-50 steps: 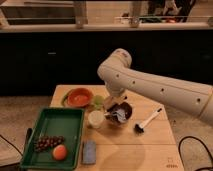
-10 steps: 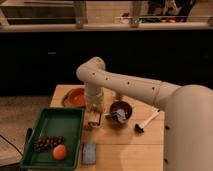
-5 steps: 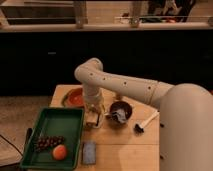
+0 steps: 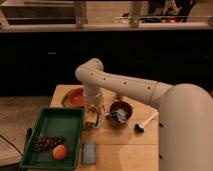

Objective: Place eraser in paper cup

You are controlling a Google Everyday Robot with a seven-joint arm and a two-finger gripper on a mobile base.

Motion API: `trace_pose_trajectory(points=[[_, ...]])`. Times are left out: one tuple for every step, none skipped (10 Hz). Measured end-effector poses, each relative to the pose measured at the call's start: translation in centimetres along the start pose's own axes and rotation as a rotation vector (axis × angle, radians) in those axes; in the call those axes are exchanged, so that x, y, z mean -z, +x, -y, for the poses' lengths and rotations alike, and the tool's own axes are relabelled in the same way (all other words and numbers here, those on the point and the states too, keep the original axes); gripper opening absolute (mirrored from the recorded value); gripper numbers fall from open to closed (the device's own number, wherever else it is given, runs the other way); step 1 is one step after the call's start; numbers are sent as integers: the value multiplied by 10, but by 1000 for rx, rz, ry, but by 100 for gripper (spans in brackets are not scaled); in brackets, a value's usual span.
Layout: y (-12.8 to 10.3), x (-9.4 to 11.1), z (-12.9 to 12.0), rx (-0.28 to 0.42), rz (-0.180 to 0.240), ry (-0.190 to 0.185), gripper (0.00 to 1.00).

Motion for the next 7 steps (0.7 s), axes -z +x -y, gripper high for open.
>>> trace_pose_trajectory(points=[[1,0,-1,-3,2,1,80],[1,-1,-3,-5,4,3,80],[2,0,-4,-5,4,4,80],[2,0,-5,-6,5,5,80],[3,0,-6,-6,5,6,80],[3,1,-7,-8,4,7,80],[4,3,-8,-11,-1,13,80]])
